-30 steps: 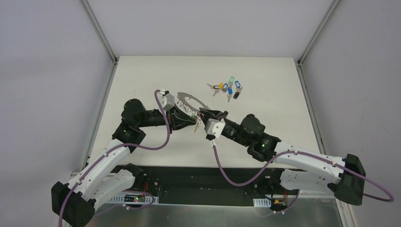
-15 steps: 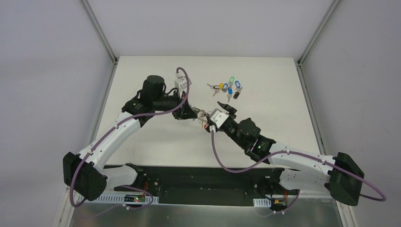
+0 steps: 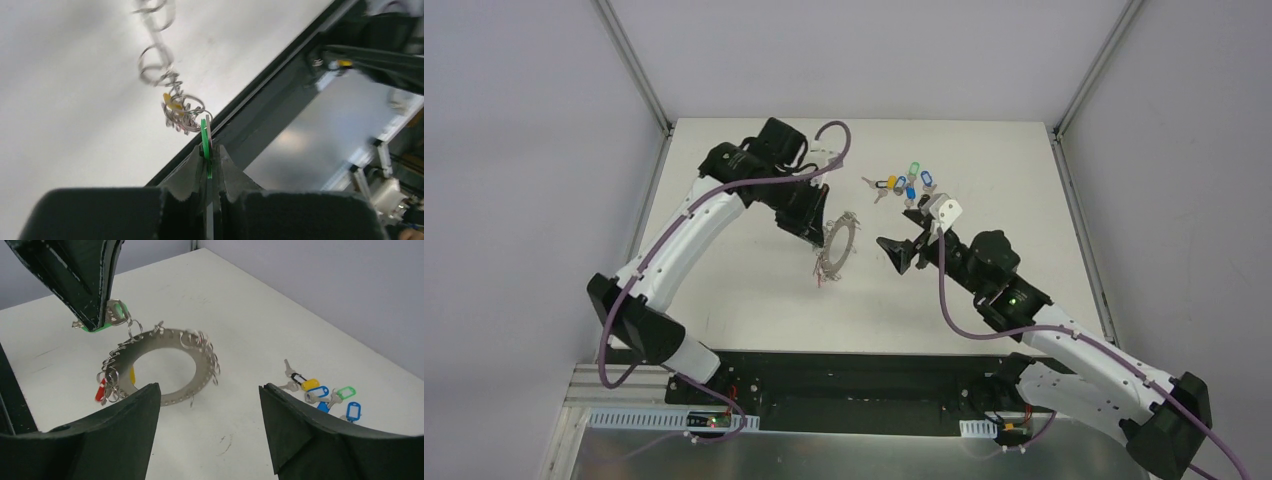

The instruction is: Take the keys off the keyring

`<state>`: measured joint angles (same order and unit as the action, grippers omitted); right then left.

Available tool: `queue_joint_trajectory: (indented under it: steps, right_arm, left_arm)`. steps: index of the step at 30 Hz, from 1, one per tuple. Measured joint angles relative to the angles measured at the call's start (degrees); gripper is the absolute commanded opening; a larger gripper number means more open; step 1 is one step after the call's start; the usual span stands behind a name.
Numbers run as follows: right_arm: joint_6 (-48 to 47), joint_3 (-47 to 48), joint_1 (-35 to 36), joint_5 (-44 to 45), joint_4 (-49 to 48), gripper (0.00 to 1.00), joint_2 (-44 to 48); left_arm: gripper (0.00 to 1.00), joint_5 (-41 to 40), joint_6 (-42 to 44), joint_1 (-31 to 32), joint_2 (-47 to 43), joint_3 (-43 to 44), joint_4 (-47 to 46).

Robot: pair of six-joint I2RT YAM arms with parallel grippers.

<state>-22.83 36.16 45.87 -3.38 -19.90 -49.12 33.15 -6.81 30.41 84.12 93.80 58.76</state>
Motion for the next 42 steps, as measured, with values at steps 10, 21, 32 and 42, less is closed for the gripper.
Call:
queue_joint_trajectory:
  steps: [10,21,32,42]
  right_arm:
    - [10.4,4.1,-1.4,-1.7,3.7,0.82,-6.1]
    - [11.9,0.1,-1.5,-12.1,-7.3,0.58,-5.6]
    - [12.2,-0.7,1.0,-26.1,-16.7,0.50,-10.1]
    - [8.6,1.6,2.3,-31.6,-12.7,0.49,-11.6]
  left_arm:
    - [0.00,-36.5,9.7,10.2,7.6,11.5,14.3]
    - [0.00,-33.1,31.8,10.8,-17.1,-21.0,-20.0]
    - [0.00,-7.4,40.0,10.9,-31.3,-40.3,-37.9]
    - [0.00,2.4,40.7,10.9,-34.3,-42.2,-43.5]
